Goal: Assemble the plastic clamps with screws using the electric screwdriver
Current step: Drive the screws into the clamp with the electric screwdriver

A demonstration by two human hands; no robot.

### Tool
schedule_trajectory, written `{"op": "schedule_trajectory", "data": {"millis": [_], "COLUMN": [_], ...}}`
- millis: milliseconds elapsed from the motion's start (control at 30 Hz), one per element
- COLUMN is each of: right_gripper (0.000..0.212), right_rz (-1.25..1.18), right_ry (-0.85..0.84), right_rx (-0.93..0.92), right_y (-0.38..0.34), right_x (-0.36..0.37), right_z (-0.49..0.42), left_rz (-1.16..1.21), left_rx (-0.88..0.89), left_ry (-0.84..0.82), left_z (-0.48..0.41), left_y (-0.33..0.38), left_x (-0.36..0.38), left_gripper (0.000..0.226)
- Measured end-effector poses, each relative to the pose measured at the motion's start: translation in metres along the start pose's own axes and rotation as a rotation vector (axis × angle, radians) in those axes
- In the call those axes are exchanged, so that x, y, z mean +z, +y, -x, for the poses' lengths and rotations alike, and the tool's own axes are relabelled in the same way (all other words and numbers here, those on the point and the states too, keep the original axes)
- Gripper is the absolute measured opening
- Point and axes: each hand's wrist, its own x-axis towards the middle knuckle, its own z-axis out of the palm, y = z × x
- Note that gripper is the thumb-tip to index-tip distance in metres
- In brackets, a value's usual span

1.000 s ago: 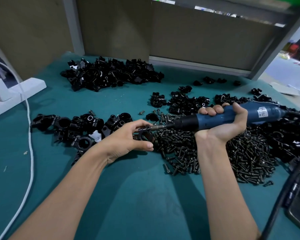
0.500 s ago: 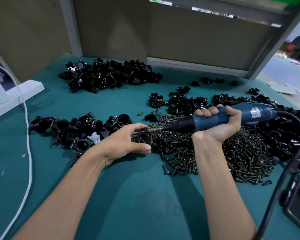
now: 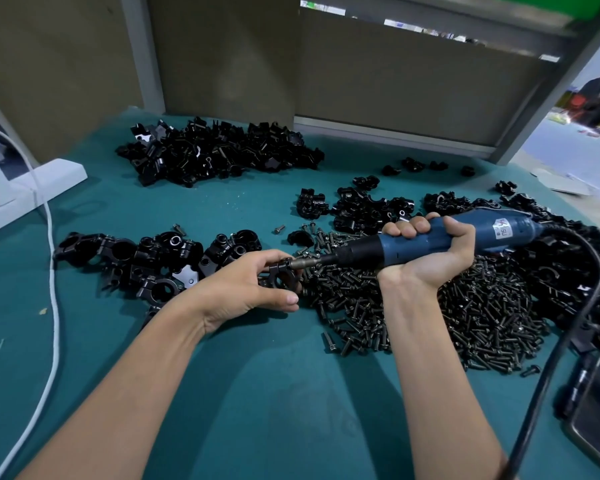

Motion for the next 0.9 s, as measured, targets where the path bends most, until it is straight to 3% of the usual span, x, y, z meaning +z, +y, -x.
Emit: {"op": "schedule_trajectory", "data": {"millis": [367,533,667,767,900], "right_gripper": [0.024,0.012,0.022,0.01,0.013], "right_rz": [0.005,0.019,0.023,0.035,0.055], "right_ry": [0.032,0.016,0.026,-0.008,-0.045], "right_rx": [0.007,0.008,0.01,0.001,-0.01], "right_y": [0.0003,-0.0005,0.0,-0.0019,-0.004], "right_x": [-0.0001,0.0019,0.0027,0.0043,0.0044], "right_z": [0.001,0.0032,0.0042,0.0057,0.0066], "left_rz": [0.045,0.114,0.113,0.111,0.117], "left_rx": [0.012,0.019,0.02,0.017,0.023], "left_ry": [-0.027,-0.03,-0.036,-0.074,-0.062], "left_z": [-0.0009,-0.0014,-0.0022,-0.0013,-0.0023], "left_y": [-0.003,-0.0054,-0.0047,-0.0037,-0.004], "left_x": [0.0024,0.0035,0.0034,0.0046,0.0072], "left_gripper": [0.041,0.043,0.048,0.043,0.039]}}
